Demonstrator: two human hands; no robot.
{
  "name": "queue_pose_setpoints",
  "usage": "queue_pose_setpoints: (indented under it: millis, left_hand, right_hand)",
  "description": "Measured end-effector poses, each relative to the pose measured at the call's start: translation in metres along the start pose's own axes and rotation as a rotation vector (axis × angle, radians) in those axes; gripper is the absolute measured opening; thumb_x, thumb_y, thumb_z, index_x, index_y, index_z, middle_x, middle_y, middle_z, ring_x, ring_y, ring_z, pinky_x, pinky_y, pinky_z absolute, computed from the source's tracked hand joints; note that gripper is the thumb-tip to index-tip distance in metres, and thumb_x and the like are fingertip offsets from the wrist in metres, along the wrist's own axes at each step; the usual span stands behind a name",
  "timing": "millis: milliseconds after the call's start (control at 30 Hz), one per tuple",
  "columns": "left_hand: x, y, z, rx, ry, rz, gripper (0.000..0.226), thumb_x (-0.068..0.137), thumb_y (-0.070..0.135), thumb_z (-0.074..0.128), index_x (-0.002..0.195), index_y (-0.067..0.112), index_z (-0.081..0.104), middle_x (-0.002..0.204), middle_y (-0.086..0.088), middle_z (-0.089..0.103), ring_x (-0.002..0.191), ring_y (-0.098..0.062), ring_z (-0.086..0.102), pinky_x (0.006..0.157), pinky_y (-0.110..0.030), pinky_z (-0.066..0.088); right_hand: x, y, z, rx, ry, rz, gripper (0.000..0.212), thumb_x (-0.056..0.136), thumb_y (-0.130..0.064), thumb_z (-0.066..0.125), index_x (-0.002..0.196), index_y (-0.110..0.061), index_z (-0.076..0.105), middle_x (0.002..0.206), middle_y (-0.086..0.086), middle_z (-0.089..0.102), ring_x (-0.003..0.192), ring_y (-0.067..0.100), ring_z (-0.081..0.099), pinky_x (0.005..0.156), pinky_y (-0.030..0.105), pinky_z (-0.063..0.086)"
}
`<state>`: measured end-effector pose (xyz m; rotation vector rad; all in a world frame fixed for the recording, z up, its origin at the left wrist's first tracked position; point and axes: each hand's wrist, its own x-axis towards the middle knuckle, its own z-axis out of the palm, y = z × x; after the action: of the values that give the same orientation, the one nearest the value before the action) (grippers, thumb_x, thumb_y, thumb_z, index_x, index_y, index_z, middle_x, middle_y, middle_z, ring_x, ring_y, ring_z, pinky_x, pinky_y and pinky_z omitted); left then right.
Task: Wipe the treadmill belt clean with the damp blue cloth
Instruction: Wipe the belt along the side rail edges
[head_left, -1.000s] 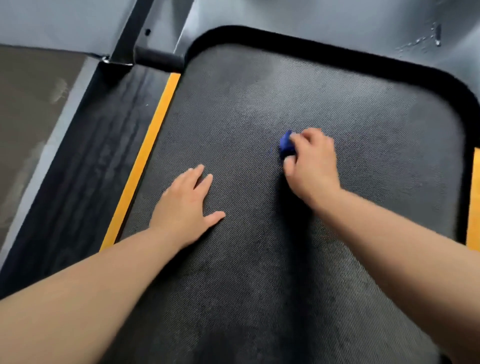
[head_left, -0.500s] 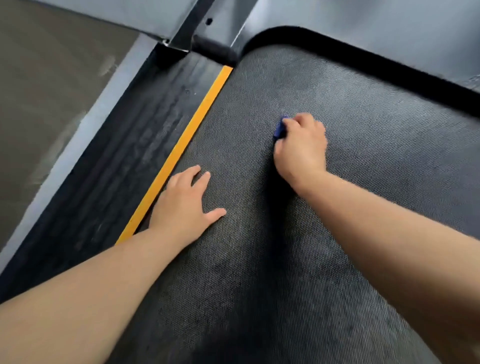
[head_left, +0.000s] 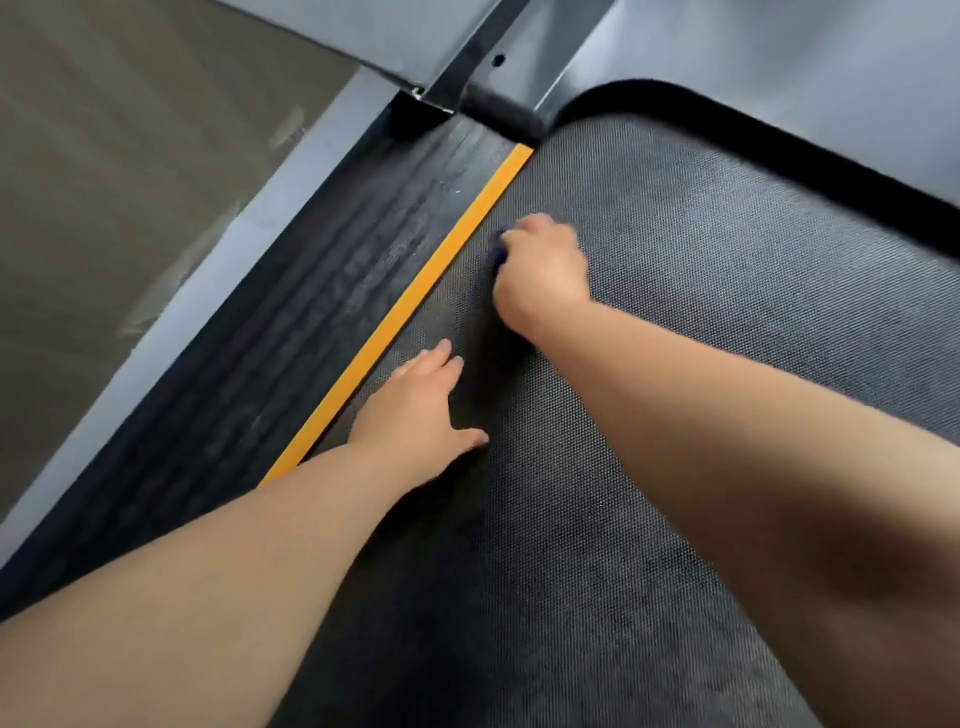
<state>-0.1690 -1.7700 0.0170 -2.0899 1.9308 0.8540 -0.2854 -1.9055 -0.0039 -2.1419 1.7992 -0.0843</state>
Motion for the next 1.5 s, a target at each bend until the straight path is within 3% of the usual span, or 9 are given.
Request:
queue_pose_setpoints:
  millis: [167,333,600,800,1067,1167,1300,1400,1500]
  left_hand:
    - [-0.011,-0.023,-0.014,0.086,0.264,0.003,0.044,0.084,0.033,0.059,0.126,0.022,0.058,0.136,0.007,0.05,0.124,-0.017,0.043,0.1,-0.036,0.035]
    - [-0.014,-0.056,-0.017,0.102,0.389,0.035,0.049,0.084,0.015,0.059,0.132,0.016,0.053,0.148,-0.004,0.036,0.134,-0.026,0.034,0.104,-0.048,0.034]
    - [-0.013,-0.066,-0.021,-0.01,0.299,-0.066,0.06,0.089,0.013,0.05,0.146,0.023,0.032,0.156,0.006,0.021,0.141,-0.017,0.02,0.111,-0.038,0.027]
    - [-0.016,-0.071,-0.018,0.039,0.263,-0.033,0.06,0.093,0.013,0.044,0.149,0.022,0.024,0.158,0.006,0.013,0.144,-0.016,0.013,0.113,-0.036,0.021]
    - [-0.019,-0.068,-0.019,0.037,0.283,0.017,0.058,0.09,0.011,0.046,0.145,0.024,0.033,0.154,0.008,0.023,0.138,-0.017,0.025,0.108,-0.037,0.029]
    - [-0.011,-0.054,-0.013,0.009,0.341,0.145,0.058,0.086,0.008,0.047,0.142,0.021,0.041,0.15,0.001,0.035,0.132,-0.025,0.037,0.105,-0.041,0.035]
    - [0.011,-0.006,0.003,-0.087,0.328,0.316,0.066,0.082,0.045,0.037,0.144,0.024,0.037,0.149,-0.009,0.038,0.132,-0.03,0.039,0.108,-0.041,0.033]
    - [0.014,0.031,0.038,0.041,0.263,0.538,0.072,0.079,0.056,0.046,0.144,0.027,0.036,0.148,-0.012,0.038,0.134,-0.035,0.036,0.111,-0.043,0.029]
    - [0.03,0.031,0.058,0.104,0.431,0.652,0.051,0.082,0.034,0.048,0.129,0.016,0.053,0.123,-0.016,0.058,0.11,-0.04,0.053,0.101,-0.04,0.033]
  right_hand:
    - [-0.043,-0.02,0.024,-0.028,-0.125,-0.622,0.037,0.092,-0.026,0.042,0.124,-0.027,0.059,0.134,-0.006,0.048,0.12,0.026,0.04,0.095,0.036,0.037]
    - [-0.005,0.006,0.011,0.007,0.076,0.065,0.032,0.089,-0.021,0.043,0.117,-0.017,0.059,0.128,0.006,0.045,0.113,0.033,0.039,0.09,0.037,0.035]
    - [-0.063,-0.041,0.032,-0.115,-0.157,-0.644,0.044,0.092,-0.028,0.039,0.135,-0.034,0.046,0.132,-0.007,0.042,0.116,0.025,0.036,0.092,0.037,0.029]
    - [-0.004,-0.01,0.007,-0.127,-0.043,0.022,0.04,0.086,-0.02,0.046,0.124,-0.033,0.054,0.128,0.006,0.04,0.115,0.032,0.036,0.094,0.041,0.033]
    - [-0.096,-0.035,0.035,-0.041,-0.215,-0.645,0.045,0.089,-0.03,0.047,0.132,-0.042,0.049,0.127,-0.001,0.045,0.111,0.027,0.04,0.093,0.04,0.035]
    - [-0.092,0.002,0.015,0.104,-0.171,-0.502,0.064,0.083,-0.049,0.059,0.142,-0.038,0.035,0.148,0.003,0.034,0.129,0.031,0.036,0.106,0.044,0.035]
    - [-0.104,0.053,-0.008,0.094,-0.313,-0.405,0.099,0.075,-0.06,0.065,0.151,-0.028,0.012,0.159,0.005,0.009,0.143,0.026,0.018,0.116,0.04,0.023]
    - [-0.133,0.092,-0.012,0.054,-0.309,-0.352,0.085,0.075,-0.044,0.061,0.15,-0.026,0.023,0.159,0.006,0.013,0.143,0.027,0.021,0.114,0.041,0.026]
    - [-0.164,0.13,-0.023,-0.038,-0.261,-0.198,0.079,0.077,-0.026,0.059,0.149,-0.026,0.026,0.158,0.005,0.016,0.143,0.026,0.02,0.116,0.037,0.023]
